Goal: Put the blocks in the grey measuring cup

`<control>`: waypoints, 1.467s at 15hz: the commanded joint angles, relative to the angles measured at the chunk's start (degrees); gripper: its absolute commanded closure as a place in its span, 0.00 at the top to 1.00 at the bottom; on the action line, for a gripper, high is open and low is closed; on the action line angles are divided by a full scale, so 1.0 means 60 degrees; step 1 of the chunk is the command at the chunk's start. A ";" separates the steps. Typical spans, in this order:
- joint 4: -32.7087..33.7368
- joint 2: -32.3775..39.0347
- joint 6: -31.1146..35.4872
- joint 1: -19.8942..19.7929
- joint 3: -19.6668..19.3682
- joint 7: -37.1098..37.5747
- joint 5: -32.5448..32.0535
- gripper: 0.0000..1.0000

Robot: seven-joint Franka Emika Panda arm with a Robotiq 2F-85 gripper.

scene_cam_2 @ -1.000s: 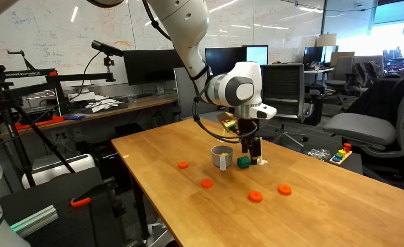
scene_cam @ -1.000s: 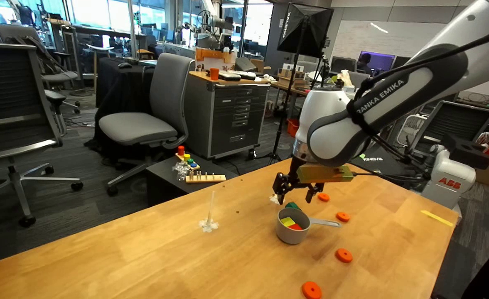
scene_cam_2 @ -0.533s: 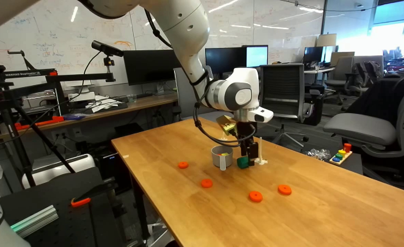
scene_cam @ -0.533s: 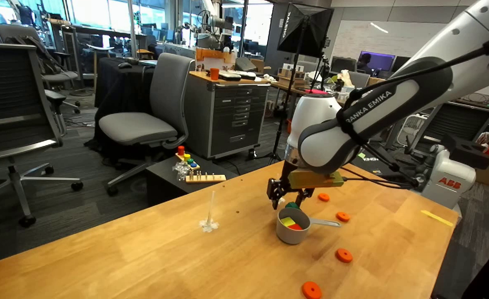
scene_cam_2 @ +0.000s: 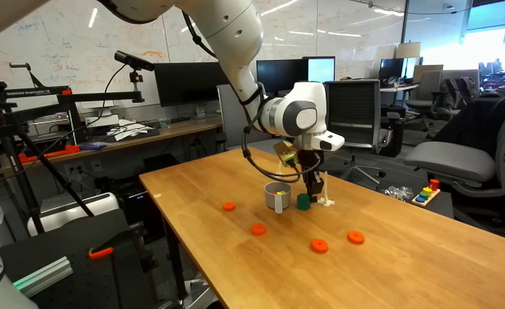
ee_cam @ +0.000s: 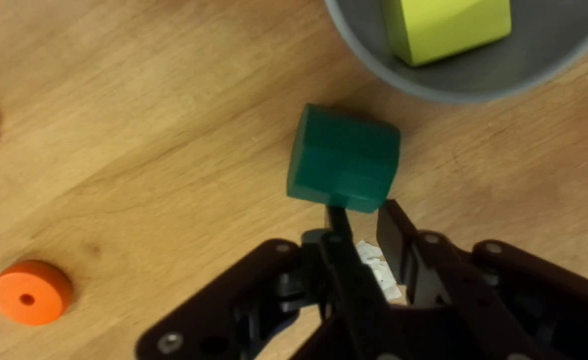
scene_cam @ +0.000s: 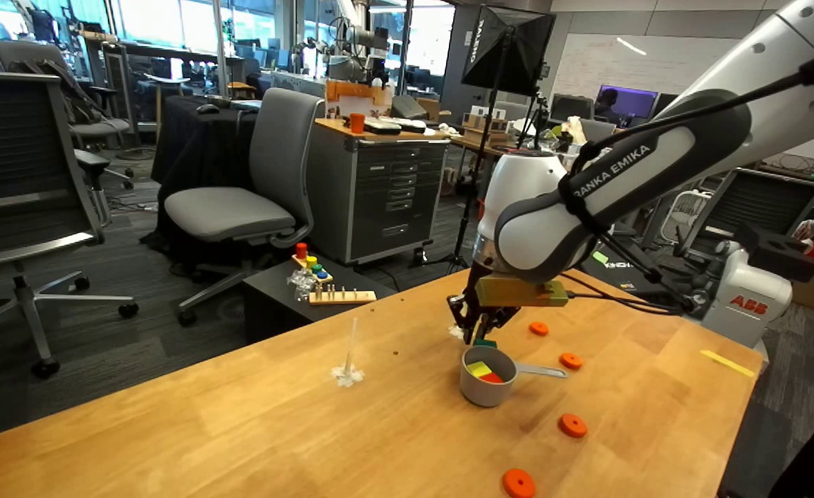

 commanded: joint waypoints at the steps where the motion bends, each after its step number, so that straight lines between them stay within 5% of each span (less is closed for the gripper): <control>1: 0.0024 -0.0141 -0.0218 -0.0090 0.0129 -0.0099 0.0175 0.50; 8: -0.0070 -0.0270 -0.0682 -0.0199 0.0528 -0.0301 0.0472 0.99; 22: -0.0108 -0.0302 -0.1571 -0.0205 0.0485 -0.0215 0.0758 1.00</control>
